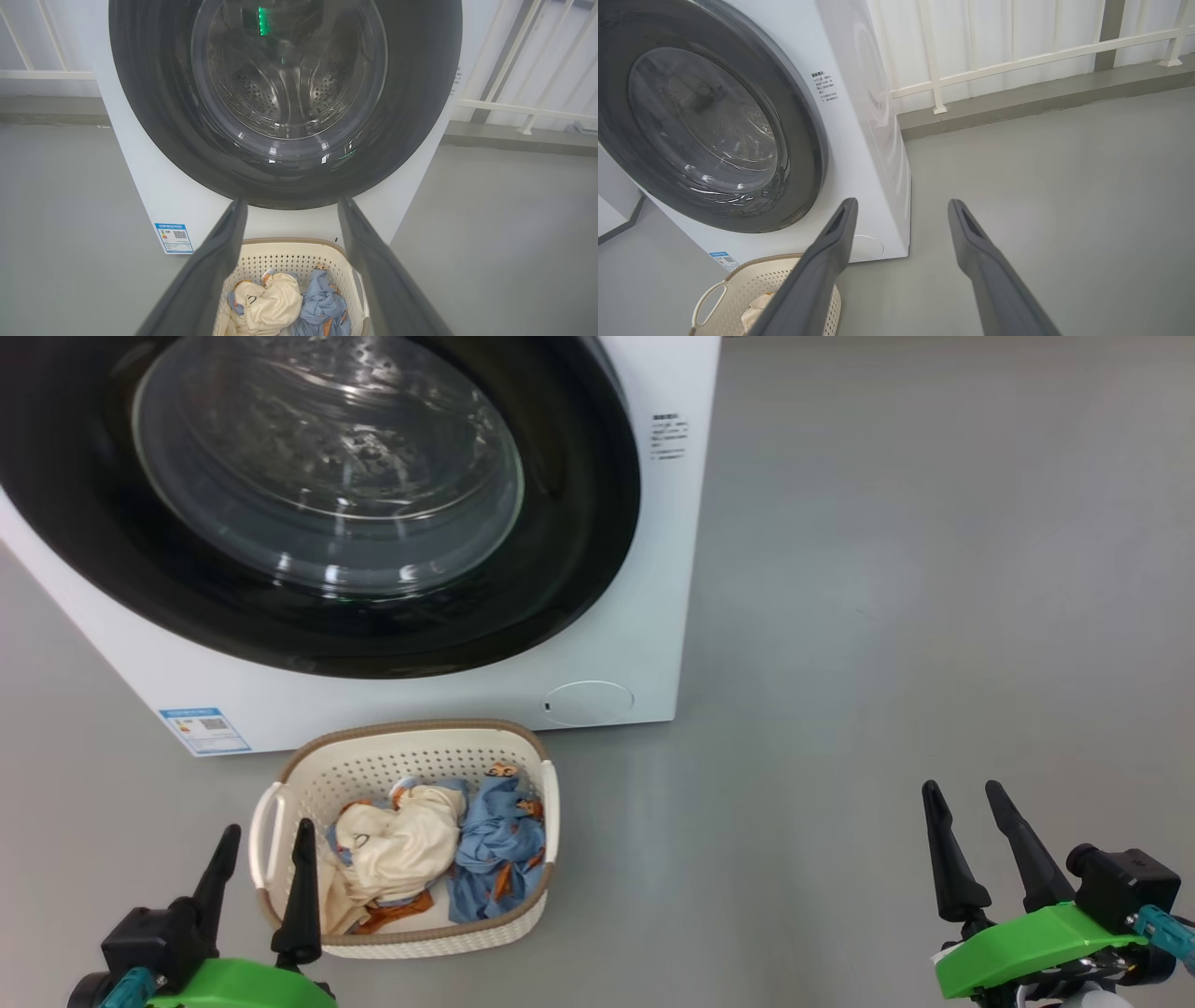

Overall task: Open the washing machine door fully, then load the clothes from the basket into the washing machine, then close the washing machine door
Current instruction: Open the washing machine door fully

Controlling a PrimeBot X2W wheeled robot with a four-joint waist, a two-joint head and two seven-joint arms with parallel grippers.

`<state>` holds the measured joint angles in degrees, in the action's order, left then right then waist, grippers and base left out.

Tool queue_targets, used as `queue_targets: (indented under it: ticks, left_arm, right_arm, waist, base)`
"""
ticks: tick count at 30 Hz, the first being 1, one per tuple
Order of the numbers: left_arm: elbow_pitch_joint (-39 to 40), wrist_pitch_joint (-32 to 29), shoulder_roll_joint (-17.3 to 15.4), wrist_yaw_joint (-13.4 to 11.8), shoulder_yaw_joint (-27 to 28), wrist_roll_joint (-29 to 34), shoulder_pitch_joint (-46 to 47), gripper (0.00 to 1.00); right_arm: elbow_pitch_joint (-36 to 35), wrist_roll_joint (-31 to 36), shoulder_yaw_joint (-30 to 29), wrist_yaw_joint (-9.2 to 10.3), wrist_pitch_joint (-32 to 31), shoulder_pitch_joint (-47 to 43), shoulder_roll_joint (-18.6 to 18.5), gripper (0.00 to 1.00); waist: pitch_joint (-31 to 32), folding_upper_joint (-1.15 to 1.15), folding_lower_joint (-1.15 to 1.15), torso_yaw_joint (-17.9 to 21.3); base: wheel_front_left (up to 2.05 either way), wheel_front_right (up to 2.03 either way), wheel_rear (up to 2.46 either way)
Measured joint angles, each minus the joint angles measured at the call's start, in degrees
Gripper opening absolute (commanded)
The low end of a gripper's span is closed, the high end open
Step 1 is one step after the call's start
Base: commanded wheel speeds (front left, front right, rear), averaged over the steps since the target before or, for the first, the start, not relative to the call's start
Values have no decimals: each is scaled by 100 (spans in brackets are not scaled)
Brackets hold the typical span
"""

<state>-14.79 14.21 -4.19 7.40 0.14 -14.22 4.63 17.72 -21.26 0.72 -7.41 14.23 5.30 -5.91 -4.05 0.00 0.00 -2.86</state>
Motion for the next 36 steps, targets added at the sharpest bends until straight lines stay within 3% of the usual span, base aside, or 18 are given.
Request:
queue_targets:
  ticks: [13, 14, 16, 19, 20, 22, 23, 26, 30, 36]
  left_arm:
    - [4, 1, -36, 0, -171, -105, -1, 100]
    - [8, 1, -37, 0, -183, -127, -1, 100]
    - [29, 1, -35, 0, -215, -137, -2, 100]
    - [52, 1, -32, 0, -238, -162, -5, 100]
    - [75, 1, -23, 0, -258, -186, -7, 100]
    - [91, 1, -10, 0, -281, -187, -8, 100]
    - [91, 1, -10, 0, -281, -187, -8, 100]
    - [100, 1, 23, 0, -355, -238, -6, 100]
    - [110, 1, 56, 0, -503, -305, 36, 100]
    - [116, 1, 113, 0, -647, -430, 261, 100]
  right_arm:
    - [22, -38, 44, 0, 0, 21, 4, 98]
    - [29, -109, 64, 0, 0, 45, 18, 49]
    - [23, -365, 94, 0, 0, 140, 47, 0]
    - [-3, -706, 122, 0, 0, 270, 81, 0]
    - [-69, -1356, 114, 0, 0, 454, 153, 0]
    - [-120, -1996, 119, 0, 0, 696, 198, 0]
    - [-120, -1996, 119, 0, 0, 696, 198, 0]
    - [-276, -3150, 203, 0, 4, 1147, 192, 0]
    - [-313, -4353, 386, 0, 35, 1742, -43, 0]
    - [-231, -5520, 790, 0, -93, 2559, -586, 0]
  waist:
    - [50, 0, 0, -30]
    - [55, 0, 0, -37]
    - [55, 0, 0, -51]
    - [43, 0, 0, -65]
    - [14, 0, 0, -76]
    - [-26, 0, 0, -89]
    - [-26, 0, 0, -89]
    - [-107, 0, 0, -119]
    - [-227, 0, 0, -200]
    - [-445, 0, 0, -388]
  base:
    - [29, 29, -59]
    - [0, 0, 0]
    - [0, 0, 0]
    - [0, 0, 0]
    - [0, 0, 0]
    - [0, 0, 0]
    - [0, 0, 0]
    - [0, 0, 0]
    - [0, 0, 0]
    - [0, 0, 0]
